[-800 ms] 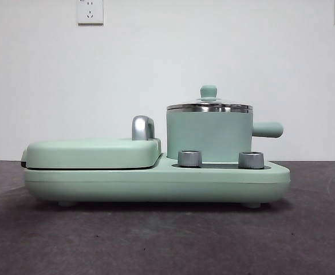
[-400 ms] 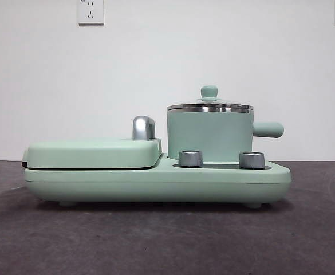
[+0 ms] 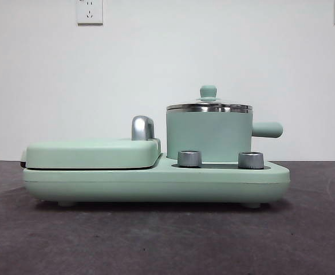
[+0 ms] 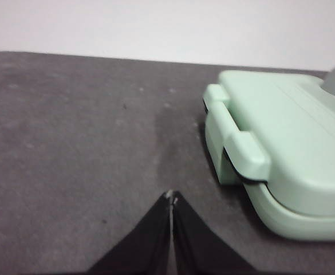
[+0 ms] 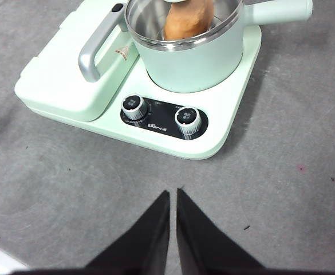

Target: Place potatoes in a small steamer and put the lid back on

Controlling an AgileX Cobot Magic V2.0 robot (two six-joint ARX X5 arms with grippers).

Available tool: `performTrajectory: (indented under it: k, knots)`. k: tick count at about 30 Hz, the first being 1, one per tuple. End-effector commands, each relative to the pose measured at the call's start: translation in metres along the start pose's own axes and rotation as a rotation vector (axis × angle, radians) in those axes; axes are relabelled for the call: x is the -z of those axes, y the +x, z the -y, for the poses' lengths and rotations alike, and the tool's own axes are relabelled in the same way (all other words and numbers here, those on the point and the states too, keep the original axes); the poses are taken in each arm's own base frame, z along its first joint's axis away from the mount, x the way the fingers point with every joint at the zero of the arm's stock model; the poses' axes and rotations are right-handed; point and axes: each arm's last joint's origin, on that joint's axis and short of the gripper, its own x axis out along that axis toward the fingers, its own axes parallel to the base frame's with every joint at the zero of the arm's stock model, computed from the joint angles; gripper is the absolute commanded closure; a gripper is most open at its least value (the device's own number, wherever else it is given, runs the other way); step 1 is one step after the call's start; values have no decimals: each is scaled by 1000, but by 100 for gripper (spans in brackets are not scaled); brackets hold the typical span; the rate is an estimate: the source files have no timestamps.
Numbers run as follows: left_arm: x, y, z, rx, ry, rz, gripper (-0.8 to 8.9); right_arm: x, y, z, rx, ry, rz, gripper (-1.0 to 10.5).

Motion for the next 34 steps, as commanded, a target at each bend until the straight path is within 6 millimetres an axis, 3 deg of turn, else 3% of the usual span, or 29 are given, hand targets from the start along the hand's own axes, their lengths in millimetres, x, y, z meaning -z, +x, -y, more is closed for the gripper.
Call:
performTrajectory:
  k: [1,17,22,25,29,34]
  knots:
    - [3,2,-1,-2,7,15,809,-2,-1,-1,-6,-10,13,929]
    - [3,2,-1,-2,7,7,809,-2,0,-1,-6,-10,14,929]
    - [3,2,-1,-2,7,8,808,2,9,11,89,28,90,930]
    - [3,2,-1,-2,7,8,808,18,28,31,173,67,228,930]
    - [3,2,-1,-2,7,7,809,54,50,59,290,74,438,930]
    - [3,2,-1,-2,7,7,809,102,74,84,398,41,534,930]
